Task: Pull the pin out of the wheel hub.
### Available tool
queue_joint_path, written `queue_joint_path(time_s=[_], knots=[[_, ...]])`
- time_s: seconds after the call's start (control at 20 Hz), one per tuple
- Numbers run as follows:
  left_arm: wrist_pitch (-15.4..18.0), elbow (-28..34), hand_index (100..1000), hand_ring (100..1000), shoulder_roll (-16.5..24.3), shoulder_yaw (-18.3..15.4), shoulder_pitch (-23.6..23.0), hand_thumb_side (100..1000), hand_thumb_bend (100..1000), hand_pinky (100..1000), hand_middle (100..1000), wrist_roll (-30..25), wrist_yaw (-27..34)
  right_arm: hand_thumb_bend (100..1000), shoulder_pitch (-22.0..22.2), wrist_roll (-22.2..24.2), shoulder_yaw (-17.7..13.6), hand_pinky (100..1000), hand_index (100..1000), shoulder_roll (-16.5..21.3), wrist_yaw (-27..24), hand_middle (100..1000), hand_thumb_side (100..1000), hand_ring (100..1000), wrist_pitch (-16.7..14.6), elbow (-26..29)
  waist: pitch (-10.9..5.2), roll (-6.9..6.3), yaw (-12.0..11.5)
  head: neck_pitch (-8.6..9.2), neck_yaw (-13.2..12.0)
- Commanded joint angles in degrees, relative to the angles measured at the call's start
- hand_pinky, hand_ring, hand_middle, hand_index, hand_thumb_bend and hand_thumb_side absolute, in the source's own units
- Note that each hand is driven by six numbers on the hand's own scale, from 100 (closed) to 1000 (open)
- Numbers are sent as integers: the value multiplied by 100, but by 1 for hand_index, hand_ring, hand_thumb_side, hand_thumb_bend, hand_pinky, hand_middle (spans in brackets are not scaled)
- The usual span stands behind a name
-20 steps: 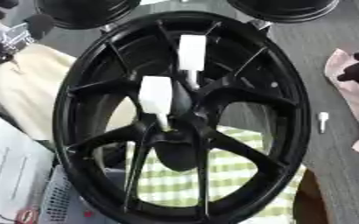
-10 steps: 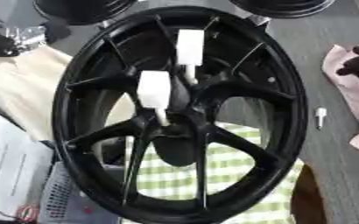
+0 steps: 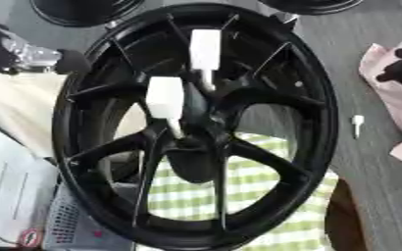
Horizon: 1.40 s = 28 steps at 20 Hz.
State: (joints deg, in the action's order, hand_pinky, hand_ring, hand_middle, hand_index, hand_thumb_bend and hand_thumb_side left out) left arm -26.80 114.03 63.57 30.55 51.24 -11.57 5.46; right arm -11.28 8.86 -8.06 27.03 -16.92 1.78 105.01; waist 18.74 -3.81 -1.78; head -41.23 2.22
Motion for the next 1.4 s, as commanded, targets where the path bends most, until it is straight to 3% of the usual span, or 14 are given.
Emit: queue_joint_path(time_s=[0.05,0.25,0.7,1.15,1.4], knots=[[-229,56,835,804,-103,336,363,472,776,812,715,-261,-63,342,-32,40,-1,966,769,168,44,609,456,679,-11,53,-80,6,-40,50,69],[-503,56,834,790,-441,589,920,463,785,795,693,-604,-46,343,-9,30,-24,966,769,140,89,610,459,679,-6,33,-29,12,-101,60,137],[-955,56,826,789,-1040,701,1701,452,768,788,702,-1403,-170,339,10,33,-21,967,769,80,156,609,462,679,-3,32,61,66,-162,52,163],[-1154,2,813,787,-1295,860,1826,353,701,789,703,-2229,-424,337,11,13,-35,967,768,39,179,608,467,678,5,44,128,90,-153,101,125],[-1125,-97,791,759,-1320,856,1773,323,651,782,657,-2723,-714,337,8,-9,-42,967,767,10,194,607,468,677,7,35,162,95,-137,129,90]])
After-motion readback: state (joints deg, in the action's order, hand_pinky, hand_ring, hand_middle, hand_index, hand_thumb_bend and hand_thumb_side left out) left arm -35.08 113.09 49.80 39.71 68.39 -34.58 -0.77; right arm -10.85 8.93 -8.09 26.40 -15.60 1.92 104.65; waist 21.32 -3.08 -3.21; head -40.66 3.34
